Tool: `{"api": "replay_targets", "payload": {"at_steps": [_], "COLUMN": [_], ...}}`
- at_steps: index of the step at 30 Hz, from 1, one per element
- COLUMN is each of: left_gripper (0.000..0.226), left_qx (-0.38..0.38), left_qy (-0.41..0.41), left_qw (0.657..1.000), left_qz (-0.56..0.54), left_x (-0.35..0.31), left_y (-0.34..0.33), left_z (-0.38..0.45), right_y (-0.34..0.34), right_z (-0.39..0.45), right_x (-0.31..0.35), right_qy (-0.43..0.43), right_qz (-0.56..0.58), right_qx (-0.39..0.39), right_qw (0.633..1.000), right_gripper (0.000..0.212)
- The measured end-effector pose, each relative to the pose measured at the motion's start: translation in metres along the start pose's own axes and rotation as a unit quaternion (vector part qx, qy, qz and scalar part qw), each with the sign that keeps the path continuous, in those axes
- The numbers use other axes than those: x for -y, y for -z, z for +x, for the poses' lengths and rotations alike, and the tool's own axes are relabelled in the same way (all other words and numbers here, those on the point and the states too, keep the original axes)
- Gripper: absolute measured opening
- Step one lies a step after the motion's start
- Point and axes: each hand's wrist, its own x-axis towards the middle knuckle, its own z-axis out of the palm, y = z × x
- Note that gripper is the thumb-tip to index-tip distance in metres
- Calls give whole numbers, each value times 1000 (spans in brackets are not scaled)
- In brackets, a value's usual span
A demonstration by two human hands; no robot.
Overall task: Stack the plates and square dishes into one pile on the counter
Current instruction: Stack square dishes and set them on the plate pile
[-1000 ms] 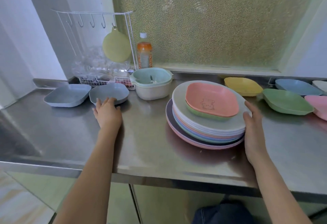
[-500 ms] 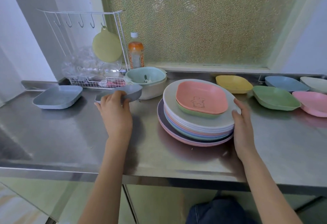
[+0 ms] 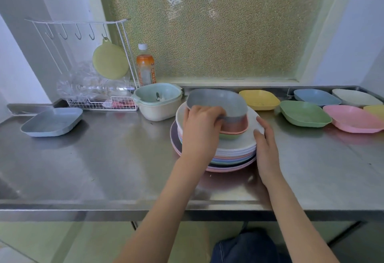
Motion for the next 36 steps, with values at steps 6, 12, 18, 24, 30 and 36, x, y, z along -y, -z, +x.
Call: {"api": "replay_targets", "payload": {"at_steps": [6, 12, 18, 24, 30, 36], "left_gripper": [14, 16, 12, 17, 34, 53], "left_qx": [33, -19, -69, -111, -250, -25], "left_qy": [11, 49, 77, 107, 367, 439], "left_qw": [999, 996, 994, 982, 895, 851], "left_qz": [8, -70, -35, -108, 34, 287], "left_x": [8, 43, 72, 99, 198, 284], "left_y": [1, 25, 48, 81, 118, 129], "left_z": [-8, -19, -34, -45, -26, -7], "right_y": [-3, -10, -61, -95, -94, -89], "right_z": [7, 9, -7, -16, -16, -13], "right_x": [-2, 1, 5, 7, 3, -1], "right_qy": [-55, -70, -58, -53, -51, -51], "right_qz": [21, 16, 13, 19, 15, 3], "right_qx": [18, 40, 89, 122, 116, 126], "right_qw": [998, 997, 994, 991, 992, 991], "right_gripper": [65, 66, 67, 68, 66, 65]}}
